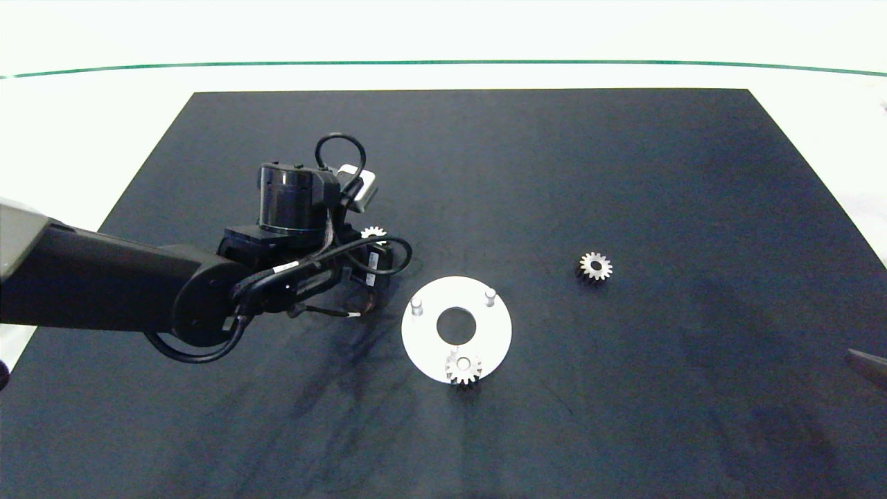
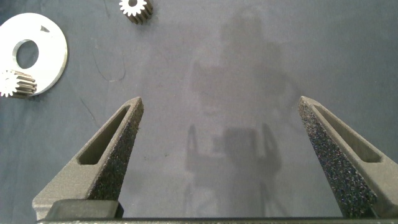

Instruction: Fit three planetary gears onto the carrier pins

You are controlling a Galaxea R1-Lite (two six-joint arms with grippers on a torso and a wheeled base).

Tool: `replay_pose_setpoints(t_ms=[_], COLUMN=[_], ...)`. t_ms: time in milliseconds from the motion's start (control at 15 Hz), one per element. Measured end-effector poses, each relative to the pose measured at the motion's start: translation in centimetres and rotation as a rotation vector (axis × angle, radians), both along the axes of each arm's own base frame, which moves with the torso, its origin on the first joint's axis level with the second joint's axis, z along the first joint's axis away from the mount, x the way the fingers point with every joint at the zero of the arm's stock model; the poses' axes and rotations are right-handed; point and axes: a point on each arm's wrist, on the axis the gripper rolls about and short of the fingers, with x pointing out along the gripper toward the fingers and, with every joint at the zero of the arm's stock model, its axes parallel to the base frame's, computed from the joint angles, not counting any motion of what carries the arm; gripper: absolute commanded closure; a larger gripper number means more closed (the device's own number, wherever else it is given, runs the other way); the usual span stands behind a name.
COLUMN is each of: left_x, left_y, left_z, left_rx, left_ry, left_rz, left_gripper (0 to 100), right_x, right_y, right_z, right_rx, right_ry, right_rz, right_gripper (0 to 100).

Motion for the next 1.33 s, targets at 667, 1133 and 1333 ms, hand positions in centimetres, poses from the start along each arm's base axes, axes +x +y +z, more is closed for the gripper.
replay_pose_setpoints(t_ms=[667, 1133, 1333], left_x=[0.0, -1.1, -2.2], left_y=[0.1, 0.6, 1.0], left_z=[-0.3, 0.4, 0.9], left_rx=[0.010, 0.014, 0.010], left_ry=[0.009, 0.017, 0.010], left_rz=[-0.001, -0.004, -0.008], left_gripper=[78, 78, 78], right_x=[0.0, 0.0, 0.0], right_y=[0.0, 0.0, 0.0], right_z=[0.0, 0.0, 0.0], right_rx=[0.000, 0.000, 0.000], right_ry=[-0.002, 0.001, 0.001], right_rz=[0.001, 0.001, 0.001], right_gripper=[0, 0, 0])
